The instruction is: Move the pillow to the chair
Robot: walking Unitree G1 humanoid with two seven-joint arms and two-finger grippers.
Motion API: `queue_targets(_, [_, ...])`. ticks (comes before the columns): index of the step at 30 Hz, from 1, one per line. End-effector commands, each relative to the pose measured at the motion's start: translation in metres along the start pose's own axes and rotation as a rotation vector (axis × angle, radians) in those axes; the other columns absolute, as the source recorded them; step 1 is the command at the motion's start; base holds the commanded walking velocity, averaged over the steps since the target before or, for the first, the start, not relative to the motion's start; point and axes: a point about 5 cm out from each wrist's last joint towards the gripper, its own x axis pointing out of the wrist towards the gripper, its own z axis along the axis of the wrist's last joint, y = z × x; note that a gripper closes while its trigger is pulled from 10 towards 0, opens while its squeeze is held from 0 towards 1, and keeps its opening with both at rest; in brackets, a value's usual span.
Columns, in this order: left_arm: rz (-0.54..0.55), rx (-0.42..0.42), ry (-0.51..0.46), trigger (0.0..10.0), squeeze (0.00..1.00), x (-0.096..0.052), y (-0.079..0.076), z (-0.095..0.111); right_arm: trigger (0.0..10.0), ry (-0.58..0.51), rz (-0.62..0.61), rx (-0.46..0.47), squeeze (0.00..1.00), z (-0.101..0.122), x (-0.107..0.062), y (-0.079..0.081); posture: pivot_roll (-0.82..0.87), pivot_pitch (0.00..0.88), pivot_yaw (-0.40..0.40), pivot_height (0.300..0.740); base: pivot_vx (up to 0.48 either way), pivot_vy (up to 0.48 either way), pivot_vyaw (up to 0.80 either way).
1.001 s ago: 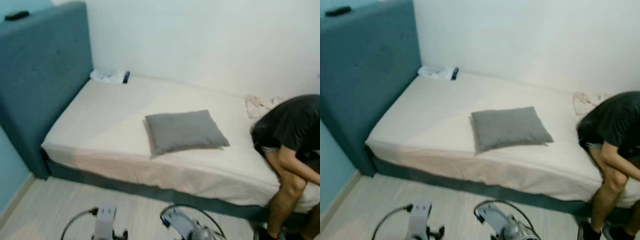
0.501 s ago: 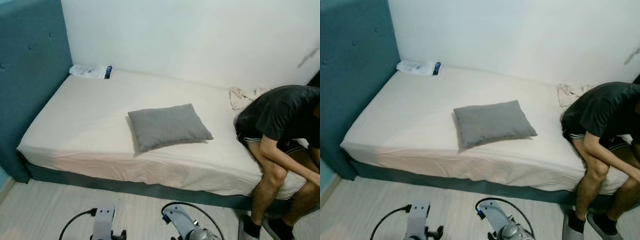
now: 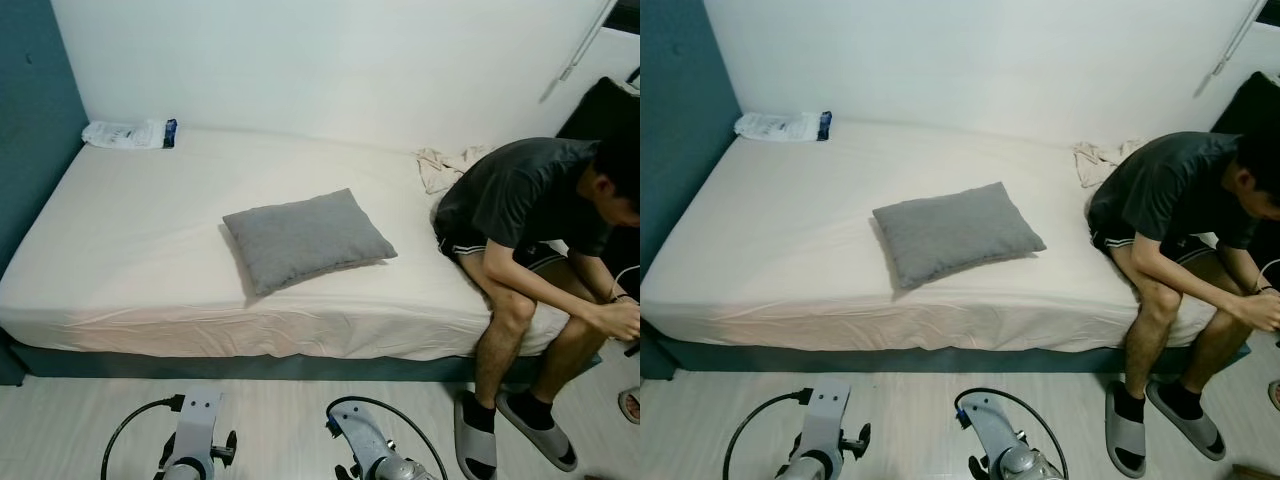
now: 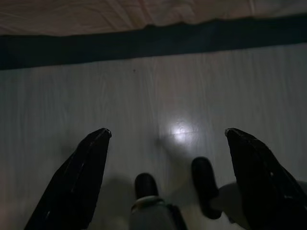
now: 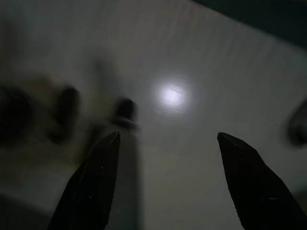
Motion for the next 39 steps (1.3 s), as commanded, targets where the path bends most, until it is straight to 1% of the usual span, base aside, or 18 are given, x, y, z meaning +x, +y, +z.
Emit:
queue_targets(1, [0.004,-0.049,-0.032,10.0,0.00,0.001,-0.003,0.004,10.0,-0.053,0.024,0.138,0.00,0.009,-0.001,-0.007,0.06,0.085,-0.174,0.740,0.000,0.000,0.00])
queue_targets(2, [0.004,-0.049,-0.032,10.0,0.00,0.001,-0.003,0.004,10.0,-0.053,0.024,0.138,0.00,0.009,-0.001,-0.007,0.06,0.085,-0.174,0.740,0.000,0.000,0.00])
queue_targets(3, [0.006,-0.050,-0.046,10.0,0.00,0.001,-0.005,0.006,10.0,-0.120,0.039,0.140,0.00,0.038,-0.002,-0.020,0.06,0.084,-0.182,0.740,0.000,0.000,0.00])
queue_targets(4, [0.006,-0.051,-0.051,10.0,0.00,0.001,-0.005,0.007,10.0,-0.146,0.046,0.138,0.00,0.049,-0.004,-0.025,0.06,0.084,-0.182,0.740,0.000,0.000,0.00])
queue_targets(5, [0.006,-0.051,-0.051,10.0,0.00,0.001,-0.005,0.007,10.0,-0.146,0.046,0.138,0.00,0.049,-0.004,-0.025,0.06,0.084,-0.182,0.740,0.000,0.000,0.00])
queue_targets(7, [-0.002,-0.061,-0.066,10.0,0.00,0.001,-0.008,0.008,10.0,-0.182,0.057,0.137,0.00,0.060,-0.005,-0.028,0.06,0.080,-0.187,0.740,0.000,0.000,0.00])
queue_targets(9, [-0.004,-0.066,-0.065,10.0,0.00,0.001,-0.009,0.007,10.0,-0.186,0.057,0.130,0.00,0.061,-0.005,-0.028,0.07,0.075,-0.188,0.740,0.000,0.000,0.00])
queue_targets(12, [-0.017,-0.077,-0.051,10.0,0.00,0.001,-0.011,0.005,10.0,-0.180,0.050,0.095,0.00,0.059,-0.005,-0.029,0.07,0.061,-0.185,0.740,0.276,0.000,0.00])
queue_targets(13, [-0.032,-0.090,-0.038,10.0,0.00,0.001,-0.013,0.003,10.0,-0.162,0.041,0.072,0.00,0.054,-0.005,-0.029,0.08,0.056,-0.183,0.740,0.334,0.000,0.00])
queue_targets(14, [-0.032,-0.090,-0.038,10.0,0.00,0.001,-0.013,0.003,10.0,-0.162,0.041,0.072,0.00,0.054,-0.005,-0.029,0.08,0.056,-0.183,0.740,0.334,0.000,0.00])
queue_targets(15, [-0.043,-0.098,-0.027,10.0,0.00,0.001,-0.013,0.003,10.0,-0.127,0.036,0.055,0.00,0.045,-0.005,-0.030,0.08,0.046,-0.178,0.740,0.360,0.000,0.00])
queue_targets(17, [-0.043,-0.098,-0.027,10.0,0.00,0.001,-0.013,0.003,10.0,-0.127,0.036,0.055,0.00,0.045,-0.005,-0.030,0.08,0.046,-0.178,0.740,0.360,0.000,0.00])
queue_targets(18, [-0.050,-0.096,-0.023,10.0,0.00,0.001,-0.014,0.002,10.0,-0.108,0.032,0.049,0.00,0.039,-0.005,-0.032,0.08,0.044,-0.176,0.740,0.375,0.000,0.00])
queue_targets(27, [-0.071,-0.098,-0.007,10.0,0.00,0.000,-0.018,0.000,10.0,-0.066,0.009,0.048,0.00,0.025,-0.006,-0.036,0.06,0.051,-0.170,0.740,0.392,0.000,0.00])
queue_targets(36, [-0.082,-0.097,-0.008,10.0,0.00,0.001,-0.019,0.001,10.0,-0.068,0.002,0.050,0.00,0.023,-0.006,-0.037,0.06,0.055,-0.163,0.740,0.407,0.000,0.00])
queue_targets(39, [-0.080,-0.098,-0.005,10.0,0.00,0.001,-0.018,0.000,10.0,-0.086,0.006,0.077,0.00,0.025,-0.006,-0.036,0.06,0.060,-0.162,0.740,0.404,0.000,0.00])
